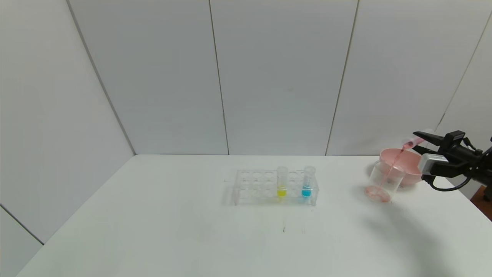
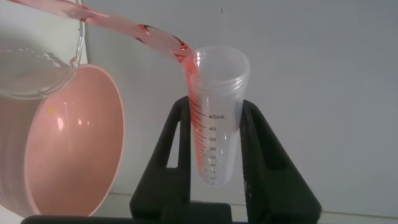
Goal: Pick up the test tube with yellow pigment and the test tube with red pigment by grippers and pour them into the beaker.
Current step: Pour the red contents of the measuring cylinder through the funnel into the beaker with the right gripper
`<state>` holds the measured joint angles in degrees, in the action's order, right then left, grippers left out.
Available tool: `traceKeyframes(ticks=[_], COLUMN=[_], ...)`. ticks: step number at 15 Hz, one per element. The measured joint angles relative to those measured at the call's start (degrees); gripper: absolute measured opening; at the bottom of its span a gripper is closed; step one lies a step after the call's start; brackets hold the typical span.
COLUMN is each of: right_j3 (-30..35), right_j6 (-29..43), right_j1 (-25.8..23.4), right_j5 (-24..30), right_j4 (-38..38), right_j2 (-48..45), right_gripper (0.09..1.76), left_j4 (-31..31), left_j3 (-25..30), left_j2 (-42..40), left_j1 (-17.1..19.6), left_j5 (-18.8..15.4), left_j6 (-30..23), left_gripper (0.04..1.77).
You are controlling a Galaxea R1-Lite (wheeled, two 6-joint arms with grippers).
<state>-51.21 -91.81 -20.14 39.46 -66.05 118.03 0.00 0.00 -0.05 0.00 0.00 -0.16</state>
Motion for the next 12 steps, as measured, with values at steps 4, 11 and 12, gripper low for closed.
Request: traceKeyframes(ticks=[4,11,12], right_j3=[0.0,-0.5,-0.6], right_j6=[-0.5,-1.2,-1.3], right_j1=[0.0,0.1,0.1], right_j5=[0.0,0.0,0.0], right_j4=[0.0,0.0,0.0], right_j2=[0.0,0.0,0.0], right_gripper=[0.54,0.54,0.54], left_j4=[0.0,0.0,0.0], left_j3=[0.0,0.0,0.0], left_j2=[0.0,0.0,0.0], left_j1=[0.0,0.0,0.0], left_j5=[0.0,0.0,0.0], left_j6=[0.0,0.0,0.0], left_gripper=[1.76,1.76,1.76])
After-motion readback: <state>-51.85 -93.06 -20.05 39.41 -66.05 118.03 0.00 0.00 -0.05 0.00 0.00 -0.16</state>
